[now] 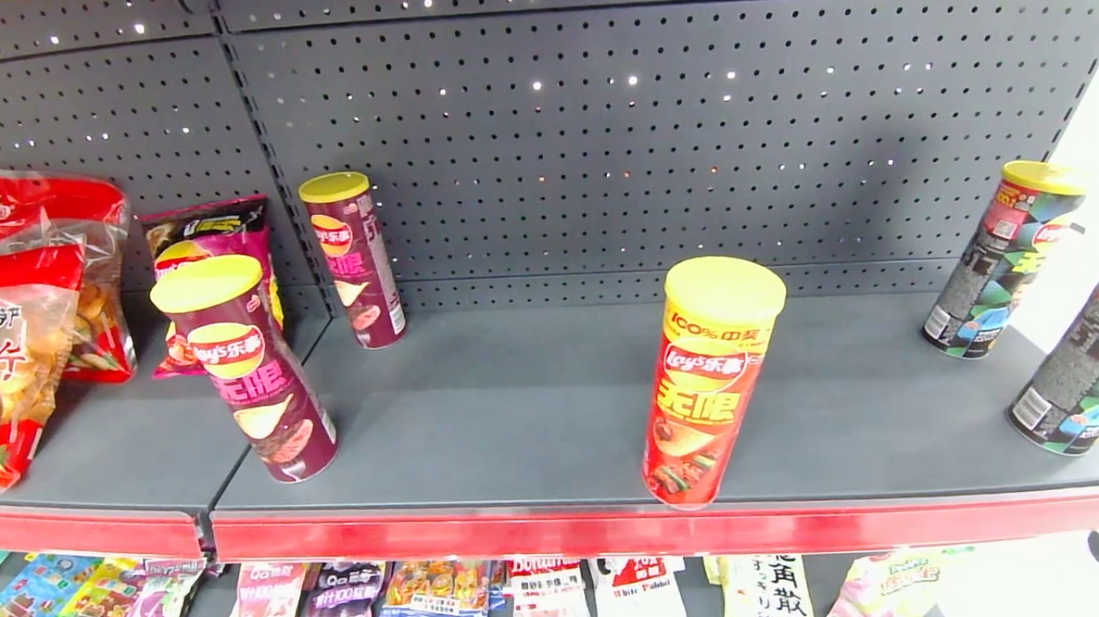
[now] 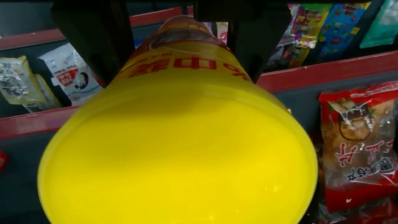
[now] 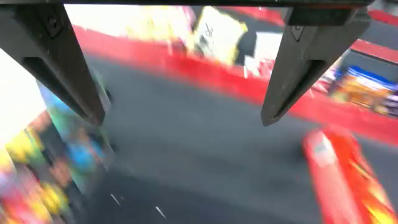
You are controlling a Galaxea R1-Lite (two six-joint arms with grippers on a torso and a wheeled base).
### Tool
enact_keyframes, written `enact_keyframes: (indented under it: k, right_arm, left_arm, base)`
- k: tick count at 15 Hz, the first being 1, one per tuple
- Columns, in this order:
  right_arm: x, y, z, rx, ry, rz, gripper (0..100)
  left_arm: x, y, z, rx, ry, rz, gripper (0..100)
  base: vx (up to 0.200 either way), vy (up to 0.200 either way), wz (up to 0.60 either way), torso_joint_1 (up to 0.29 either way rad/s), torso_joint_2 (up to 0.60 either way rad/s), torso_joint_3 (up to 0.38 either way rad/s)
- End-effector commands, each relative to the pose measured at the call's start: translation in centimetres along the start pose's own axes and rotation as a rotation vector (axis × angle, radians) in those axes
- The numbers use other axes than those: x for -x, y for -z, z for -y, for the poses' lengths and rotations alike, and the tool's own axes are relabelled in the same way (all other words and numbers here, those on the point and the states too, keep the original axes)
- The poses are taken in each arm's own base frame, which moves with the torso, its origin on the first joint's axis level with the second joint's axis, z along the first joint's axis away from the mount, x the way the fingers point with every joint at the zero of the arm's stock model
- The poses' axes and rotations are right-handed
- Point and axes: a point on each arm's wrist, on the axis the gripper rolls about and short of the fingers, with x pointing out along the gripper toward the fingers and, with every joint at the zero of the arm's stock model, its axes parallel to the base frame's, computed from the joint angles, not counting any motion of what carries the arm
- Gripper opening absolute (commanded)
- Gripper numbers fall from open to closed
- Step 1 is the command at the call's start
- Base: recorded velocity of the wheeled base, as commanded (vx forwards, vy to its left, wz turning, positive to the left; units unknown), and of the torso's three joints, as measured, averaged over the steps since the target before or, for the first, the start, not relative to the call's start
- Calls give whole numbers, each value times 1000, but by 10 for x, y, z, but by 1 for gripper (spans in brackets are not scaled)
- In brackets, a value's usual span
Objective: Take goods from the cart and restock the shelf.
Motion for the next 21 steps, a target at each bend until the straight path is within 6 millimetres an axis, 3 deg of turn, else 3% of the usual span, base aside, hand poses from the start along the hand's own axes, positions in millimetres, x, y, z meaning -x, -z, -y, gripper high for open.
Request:
enact_keyframes:
  k: [1,4,5,6,8,10,11,13,14,17,19,21]
  right_arm:
    - [44,48,-4,-29,154,-19,100]
    - [43,50,-2,-59,259,-41,100]
    - [39,63,-4,-110,308,-79,100]
    - [37,62,-5,-152,268,-46,100]
    - [33,62,-11,-153,-1,58,100]
    - [32,68,-15,-127,-133,13,100]
    - [32,68,-15,-143,-134,-7,100]
    - [28,66,-16,-198,165,-68,100]
    - [29,67,-17,-201,212,-52,100]
    - [31,67,-19,-222,187,-18,100]
    - [32,68,-18,-208,41,6,100]
    - [35,69,-17,-201,23,33,100]
  left_arm:
    - [-3,1,0,-9,-13,-17,0]
    - [-3,2,0,0,-12,-23,0]
    - [-3,3,0,3,-9,-22,0]
    - [-4,2,0,5,-7,-27,0]
    - [-4,2,0,20,5,-25,0]
    - [-4,3,0,27,6,-24,0]
    - [-3,3,0,28,6,-20,0]
    - [-2,2,0,31,5,-14,0]
    - [-3,2,0,32,5,-15,0]
    - [-3,2,0,32,5,-15,0]
    - [-3,2,0,31,5,-14,0]
    - [-1,4,1,32,4,-9,0]
  base:
    - [0,0,0,0,0,0]
    - [0,0,0,0,0,0]
    - [0,0,0,0,0,0]
    - [0,0,0,0,0,0]
    - [0,0,0,0,0,0]
    - [0,0,0,0,0,0]
    - [0,0,0,0,0,0]
    - [0,0,0,0,0,0]
    - [0,0,0,0,0,0]
    - [0,0,0,0,0,0]
    - [0,0,0,0,0,0]
    - [0,0,0,0,0,0]
